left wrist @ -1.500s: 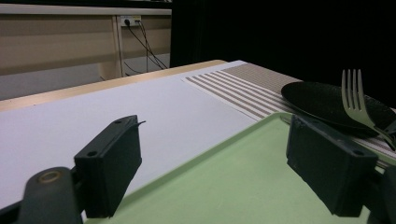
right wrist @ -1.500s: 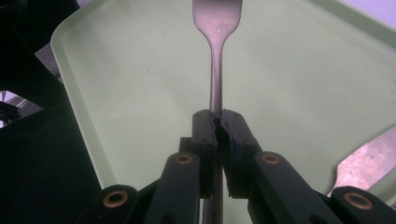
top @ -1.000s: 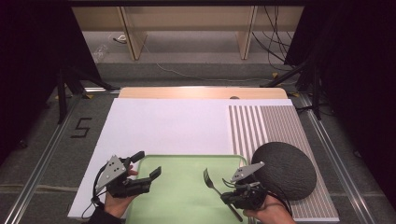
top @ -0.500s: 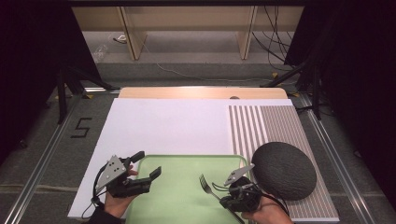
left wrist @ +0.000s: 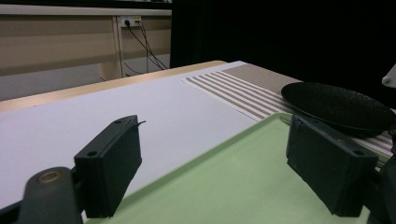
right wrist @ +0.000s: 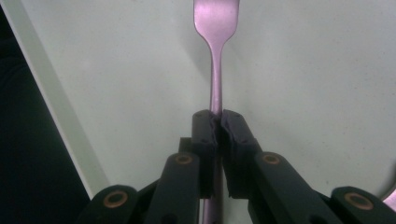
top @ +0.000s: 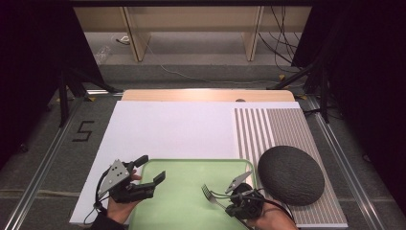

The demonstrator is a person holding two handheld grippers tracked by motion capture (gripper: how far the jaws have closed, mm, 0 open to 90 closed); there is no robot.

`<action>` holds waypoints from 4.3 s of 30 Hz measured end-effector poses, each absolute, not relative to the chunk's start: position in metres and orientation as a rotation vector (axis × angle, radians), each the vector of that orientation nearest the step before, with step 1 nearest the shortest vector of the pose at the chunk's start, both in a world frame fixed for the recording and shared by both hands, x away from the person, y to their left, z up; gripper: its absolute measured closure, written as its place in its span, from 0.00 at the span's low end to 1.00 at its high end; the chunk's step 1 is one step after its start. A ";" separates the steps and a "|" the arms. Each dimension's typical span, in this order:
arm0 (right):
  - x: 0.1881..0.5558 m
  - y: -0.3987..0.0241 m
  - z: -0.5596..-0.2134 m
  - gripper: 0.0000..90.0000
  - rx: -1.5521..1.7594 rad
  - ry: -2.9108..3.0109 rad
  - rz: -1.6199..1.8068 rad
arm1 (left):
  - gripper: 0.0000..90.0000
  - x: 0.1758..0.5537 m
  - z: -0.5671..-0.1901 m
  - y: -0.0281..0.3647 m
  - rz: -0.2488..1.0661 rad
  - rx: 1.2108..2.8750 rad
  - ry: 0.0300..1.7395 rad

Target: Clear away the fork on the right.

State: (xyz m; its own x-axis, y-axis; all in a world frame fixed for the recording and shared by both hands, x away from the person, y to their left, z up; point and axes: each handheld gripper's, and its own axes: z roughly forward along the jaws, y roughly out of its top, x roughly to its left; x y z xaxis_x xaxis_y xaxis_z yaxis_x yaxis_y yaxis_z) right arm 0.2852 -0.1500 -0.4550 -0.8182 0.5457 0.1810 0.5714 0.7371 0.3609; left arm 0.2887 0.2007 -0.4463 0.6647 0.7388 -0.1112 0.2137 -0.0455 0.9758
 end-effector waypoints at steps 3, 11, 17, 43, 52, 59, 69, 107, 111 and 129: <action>0.285 -0.148 -0.457 0.94 -0.919 -2.876 -0.610 | 0.20 0.289 -0.446 0.201 0.509 1.598 0.802; 0.285 -0.144 -0.460 0.94 -0.912 -2.895 -0.576 | 0.20 0.289 -0.446 0.201 0.508 1.598 0.802; 0.283 -0.140 -0.463 0.93 -0.903 -2.913 -0.558 | 0.19 0.289 -0.446 0.201 0.511 1.597 0.802; 0.269 -0.124 -0.454 0.65 -0.725 -2.948 -0.963 | 0.19 0.289 -0.446 0.201 0.512 1.596 0.801; 0.266 -0.118 -0.462 0.94 -0.648 -3.033 -0.856 | 0.19 0.289 -0.446 0.201 0.512 1.596 0.800; 0.265 -0.116 -0.466 1.00 -0.623 -3.101 -0.765 | 0.19 0.288 -0.446 0.201 0.513 1.595 0.800; 0.266 -0.117 -0.470 1.00 -0.625 -3.129 -0.696 | 0.19 0.288 -0.446 0.201 0.514 1.595 0.800; 0.280 -0.140 -0.467 1.00 -0.803 -3.161 -0.586 | 0.19 0.288 -0.446 0.201 0.515 1.595 0.797; 0.282 -0.144 -0.466 1.00 -0.837 -3.161 -0.572 | 0.19 0.288 -0.446 0.201 0.514 1.595 0.797; 0.285 -0.163 -0.464 1.00 -0.923 -3.166 -0.531 | 0.19 0.288 -0.445 0.201 0.518 1.591 0.798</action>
